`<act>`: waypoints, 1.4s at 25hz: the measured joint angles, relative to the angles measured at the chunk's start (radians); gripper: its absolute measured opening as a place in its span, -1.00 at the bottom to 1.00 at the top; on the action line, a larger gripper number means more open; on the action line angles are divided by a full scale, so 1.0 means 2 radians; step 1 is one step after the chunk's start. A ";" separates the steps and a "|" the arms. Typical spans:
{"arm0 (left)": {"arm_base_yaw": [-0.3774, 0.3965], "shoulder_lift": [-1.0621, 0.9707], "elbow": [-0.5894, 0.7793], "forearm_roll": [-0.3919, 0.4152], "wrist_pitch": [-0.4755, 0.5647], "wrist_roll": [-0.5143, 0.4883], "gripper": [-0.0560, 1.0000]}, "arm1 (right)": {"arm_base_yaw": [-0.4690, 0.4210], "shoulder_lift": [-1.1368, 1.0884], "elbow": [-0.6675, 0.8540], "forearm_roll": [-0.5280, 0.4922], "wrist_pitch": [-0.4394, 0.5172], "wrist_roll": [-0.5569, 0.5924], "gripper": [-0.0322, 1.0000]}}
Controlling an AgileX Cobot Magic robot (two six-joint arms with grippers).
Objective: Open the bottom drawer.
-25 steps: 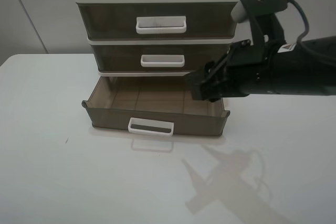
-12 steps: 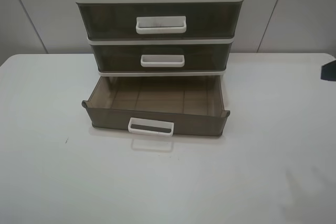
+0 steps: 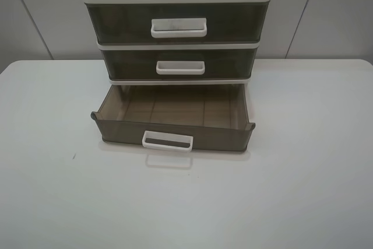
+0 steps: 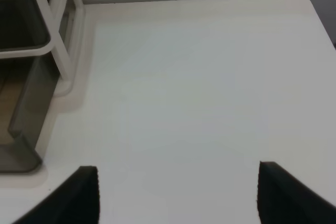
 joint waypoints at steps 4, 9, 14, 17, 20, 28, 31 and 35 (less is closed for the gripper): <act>0.000 0.000 0.000 0.000 0.000 0.000 0.52 | 0.000 -0.050 0.001 -0.020 0.021 0.000 0.27; 0.000 0.000 0.000 0.000 0.000 0.000 0.52 | 0.000 -0.085 0.014 -0.021 0.023 0.000 0.27; 0.000 0.000 0.000 0.000 0.000 0.000 0.52 | 0.000 -0.085 0.027 -0.019 0.024 0.001 0.27; 0.000 0.000 0.000 0.000 0.000 0.000 0.52 | 0.000 -0.085 0.038 -0.018 0.006 -0.011 0.27; 0.000 0.000 0.000 0.000 0.000 0.000 0.52 | 0.003 -0.085 0.044 -0.002 -0.002 -0.045 0.27; 0.000 0.000 0.000 0.000 0.000 0.000 0.52 | 0.014 -0.085 0.044 0.009 -0.003 -0.058 0.27; 0.000 0.000 0.000 0.000 0.000 0.000 0.52 | 0.014 -0.085 0.044 0.009 -0.003 -0.059 0.27; 0.000 0.000 0.000 0.000 0.000 0.000 0.52 | 0.014 -0.085 0.044 0.009 -0.003 -0.060 0.27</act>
